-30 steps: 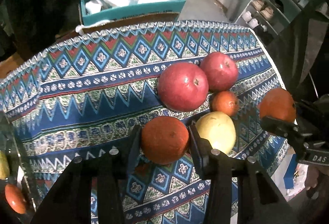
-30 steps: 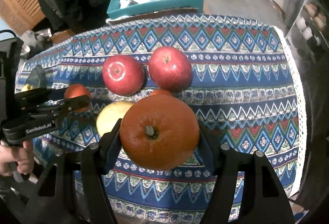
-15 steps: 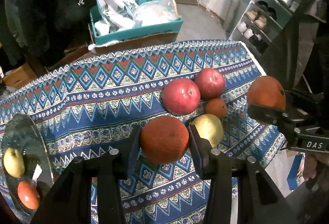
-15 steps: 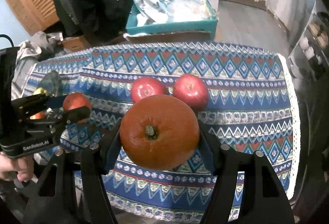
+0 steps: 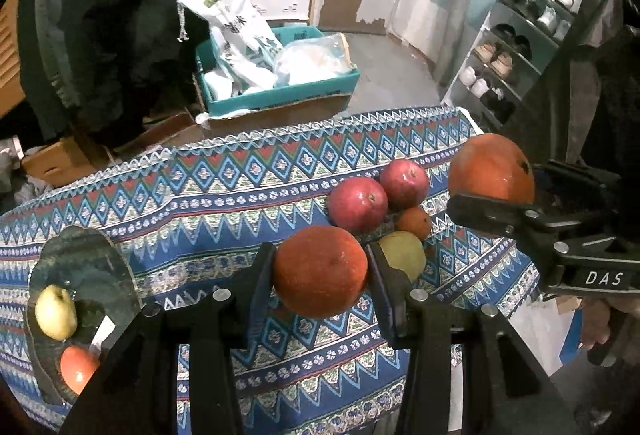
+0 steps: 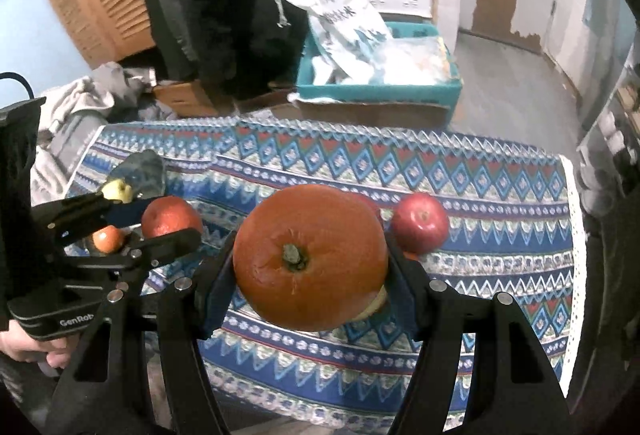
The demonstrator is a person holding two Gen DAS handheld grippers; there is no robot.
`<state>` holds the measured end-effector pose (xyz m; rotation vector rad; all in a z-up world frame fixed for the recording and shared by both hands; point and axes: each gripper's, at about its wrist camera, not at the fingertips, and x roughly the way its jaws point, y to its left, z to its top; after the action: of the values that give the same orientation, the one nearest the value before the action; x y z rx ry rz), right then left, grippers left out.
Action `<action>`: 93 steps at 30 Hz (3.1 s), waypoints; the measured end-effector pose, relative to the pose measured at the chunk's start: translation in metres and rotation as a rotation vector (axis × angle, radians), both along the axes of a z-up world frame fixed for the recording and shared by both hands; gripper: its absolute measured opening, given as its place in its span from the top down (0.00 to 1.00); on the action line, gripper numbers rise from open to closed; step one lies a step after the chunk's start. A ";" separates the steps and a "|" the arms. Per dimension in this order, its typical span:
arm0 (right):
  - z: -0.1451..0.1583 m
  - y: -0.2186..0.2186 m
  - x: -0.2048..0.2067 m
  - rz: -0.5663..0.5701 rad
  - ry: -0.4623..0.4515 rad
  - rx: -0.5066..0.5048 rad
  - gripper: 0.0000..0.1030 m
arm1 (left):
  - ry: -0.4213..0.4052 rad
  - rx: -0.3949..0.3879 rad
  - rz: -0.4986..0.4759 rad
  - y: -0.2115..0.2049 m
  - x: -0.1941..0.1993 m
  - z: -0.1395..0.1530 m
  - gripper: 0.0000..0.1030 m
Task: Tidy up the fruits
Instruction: 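Lift both oranges and carry them toward the glass bowl, then lower both oranges into the glass bowl and open both tools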
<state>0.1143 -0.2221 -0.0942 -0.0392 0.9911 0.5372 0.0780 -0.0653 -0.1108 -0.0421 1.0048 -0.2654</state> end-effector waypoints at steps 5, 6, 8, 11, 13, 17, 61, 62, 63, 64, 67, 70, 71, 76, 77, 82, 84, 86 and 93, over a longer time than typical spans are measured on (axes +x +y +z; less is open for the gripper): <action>0.011 0.019 -0.001 0.028 -0.015 0.012 0.35 | -0.019 -0.005 0.023 0.015 -0.007 0.011 0.56; 0.013 0.023 -0.002 0.033 -0.018 0.013 0.35 | -0.025 -0.003 0.027 0.018 -0.009 0.013 0.56; 0.016 0.030 -0.002 0.041 -0.019 0.016 0.35 | -0.034 -0.001 0.035 0.025 -0.012 0.017 0.56; 0.020 0.041 -0.002 0.052 -0.018 0.028 0.35 | -0.043 -0.006 0.050 0.035 -0.017 0.022 0.56; 0.024 0.050 -0.004 0.066 -0.023 0.030 0.35 | -0.047 -0.012 0.060 0.042 -0.019 0.025 0.56; 0.030 0.068 -0.006 0.090 -0.033 0.031 0.35 | -0.055 -0.017 0.084 0.056 -0.024 0.029 0.56; -0.042 0.282 0.012 0.327 0.214 0.028 0.35 | 0.159 -0.073 0.453 0.247 -0.034 -0.068 0.56; -0.047 0.286 0.012 0.329 0.225 0.026 0.35 | 0.170 -0.079 0.454 0.248 -0.034 -0.072 0.55; -0.052 0.289 0.012 0.331 0.235 0.020 0.35 | 0.180 -0.084 0.455 0.249 -0.034 -0.076 0.55; -0.056 0.292 0.012 0.333 0.243 0.015 0.35 | 0.189 -0.086 0.458 0.250 -0.034 -0.080 0.55; -0.070 0.300 0.012 0.337 0.274 0.002 0.35 | 0.206 -0.078 0.461 0.254 -0.032 -0.090 0.55; -0.078 0.304 0.013 0.338 0.296 0.001 0.35 | 0.222 -0.077 0.466 0.256 -0.031 -0.098 0.55; -0.081 0.305 0.013 0.337 0.301 -0.003 0.35 | 0.228 -0.077 0.468 0.257 -0.031 -0.100 0.55; -0.090 0.309 0.015 0.333 0.320 -0.016 0.35 | 0.241 -0.099 0.479 0.262 -0.029 -0.107 0.55; -0.092 0.311 0.015 0.335 0.321 -0.019 0.35 | 0.243 -0.099 0.478 0.262 -0.029 -0.107 0.55; -0.094 0.314 0.016 0.338 0.330 -0.019 0.35 | 0.255 -0.108 0.484 0.262 -0.031 -0.104 0.55; -0.095 0.315 0.016 0.337 0.335 -0.018 0.35 | 0.257 -0.112 0.485 0.264 -0.034 -0.101 0.53; -0.096 0.315 0.017 0.334 0.341 -0.014 0.35 | 0.257 -0.113 0.491 0.266 -0.037 -0.098 0.49; -0.101 0.319 0.020 0.323 0.355 -0.019 0.34 | 0.247 -0.100 0.523 0.275 -0.046 -0.088 0.44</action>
<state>0.1347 0.0966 -0.1947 -0.1250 1.3470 0.8500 0.0321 0.2099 -0.1990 -0.4312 1.1865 0.1742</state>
